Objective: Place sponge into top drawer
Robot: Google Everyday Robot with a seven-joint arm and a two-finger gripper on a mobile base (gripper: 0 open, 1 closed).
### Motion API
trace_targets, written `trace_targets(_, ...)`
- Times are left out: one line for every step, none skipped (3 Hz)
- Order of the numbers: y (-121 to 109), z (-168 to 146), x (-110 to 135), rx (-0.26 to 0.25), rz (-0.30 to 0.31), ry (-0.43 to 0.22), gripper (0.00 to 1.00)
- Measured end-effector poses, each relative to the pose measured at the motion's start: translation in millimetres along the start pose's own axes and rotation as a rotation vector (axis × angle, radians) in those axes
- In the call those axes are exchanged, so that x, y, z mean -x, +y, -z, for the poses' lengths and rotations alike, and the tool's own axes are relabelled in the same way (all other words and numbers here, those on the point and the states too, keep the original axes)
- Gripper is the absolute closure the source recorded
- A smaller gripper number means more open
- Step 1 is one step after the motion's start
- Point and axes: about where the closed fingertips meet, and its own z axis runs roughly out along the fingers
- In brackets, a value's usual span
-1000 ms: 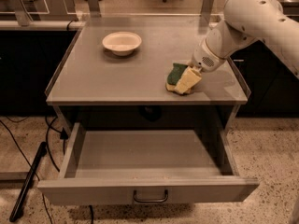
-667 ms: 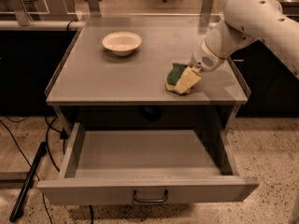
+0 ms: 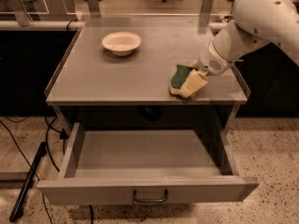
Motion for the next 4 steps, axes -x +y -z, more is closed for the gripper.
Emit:
trace_targets(26,22,-4,-0.004,0.026,-0.017,1.0)
trace_targets(58,43,-9,0.018,0.056,-0.042,1.0)
trace_targets(98,55,-12,0.109,0.094,-0.08,1.0)
trace_targets(115,59,-12,0.158,0.108,-0.093,1.0)
